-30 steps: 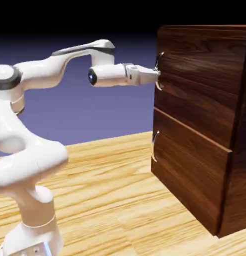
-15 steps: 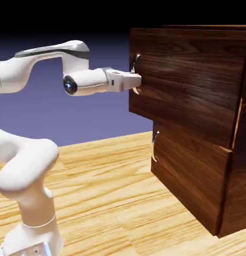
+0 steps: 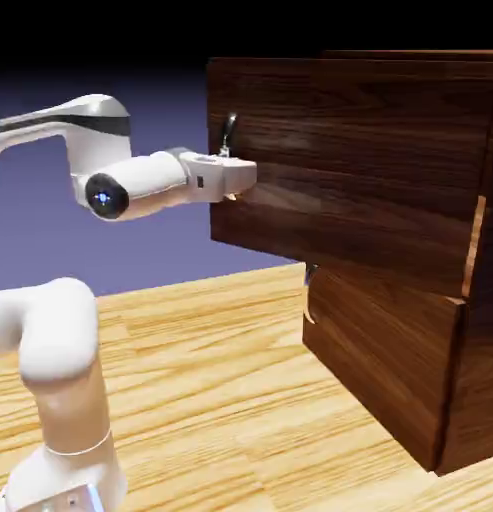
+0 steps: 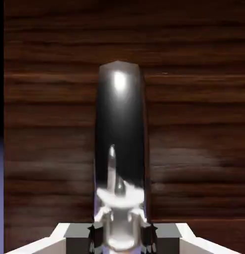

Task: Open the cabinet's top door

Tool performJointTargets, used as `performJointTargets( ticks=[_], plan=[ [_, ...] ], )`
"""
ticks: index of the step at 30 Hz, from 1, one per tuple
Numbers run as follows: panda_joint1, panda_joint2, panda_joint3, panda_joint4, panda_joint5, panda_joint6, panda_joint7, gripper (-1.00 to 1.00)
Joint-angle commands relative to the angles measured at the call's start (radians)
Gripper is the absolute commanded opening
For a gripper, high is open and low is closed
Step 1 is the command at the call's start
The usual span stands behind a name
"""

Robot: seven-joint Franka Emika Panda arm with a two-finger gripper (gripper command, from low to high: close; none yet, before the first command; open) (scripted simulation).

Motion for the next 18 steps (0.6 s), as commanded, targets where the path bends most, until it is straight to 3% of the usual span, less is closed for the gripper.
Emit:
performJointTargets(
  ticks=[1,18],
  plan=[
    [0.007,-0.022,-0.035,-0.014,-0.045,-0.018,0.014,-1.00],
    [-0.073,-0.178,-0.649,-0.053,-0.688,-0.430,0.123,-1.00]
  ],
)
